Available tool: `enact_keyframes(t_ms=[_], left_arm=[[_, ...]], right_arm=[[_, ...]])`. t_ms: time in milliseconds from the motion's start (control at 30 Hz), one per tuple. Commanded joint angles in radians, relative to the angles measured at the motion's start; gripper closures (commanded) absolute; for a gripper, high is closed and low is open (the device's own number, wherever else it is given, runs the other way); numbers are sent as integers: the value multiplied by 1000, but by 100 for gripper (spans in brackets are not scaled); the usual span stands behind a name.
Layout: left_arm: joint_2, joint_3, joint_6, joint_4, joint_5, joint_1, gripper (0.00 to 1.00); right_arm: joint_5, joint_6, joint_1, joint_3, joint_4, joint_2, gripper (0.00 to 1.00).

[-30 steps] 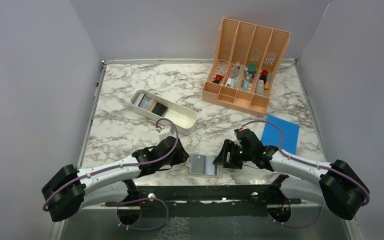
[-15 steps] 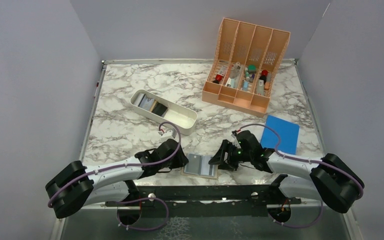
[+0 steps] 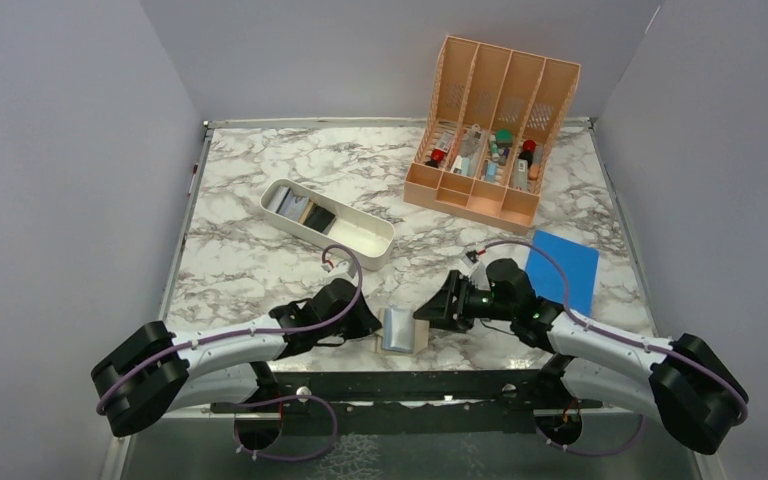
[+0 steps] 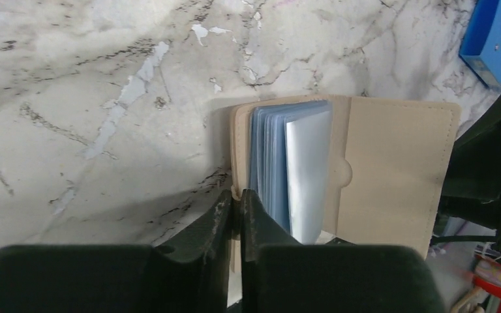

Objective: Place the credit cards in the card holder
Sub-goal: Close the card holder at the center of the board.

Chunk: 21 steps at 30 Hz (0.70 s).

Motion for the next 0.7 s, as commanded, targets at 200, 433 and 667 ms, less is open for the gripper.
enact_keyframes(t_ms=[200,433,667], left_arm=[[-75,-8,-27,121,92,-3,100],[-141,-21,-43,214,144,-3,100],[-181,-41,-64,349,191,-1,100]], right_arm=[[16,-44,2,35,-39,62,41],[31,-88,3,57,-93,130,44],[42,-89,1,52,-88,119,50]])
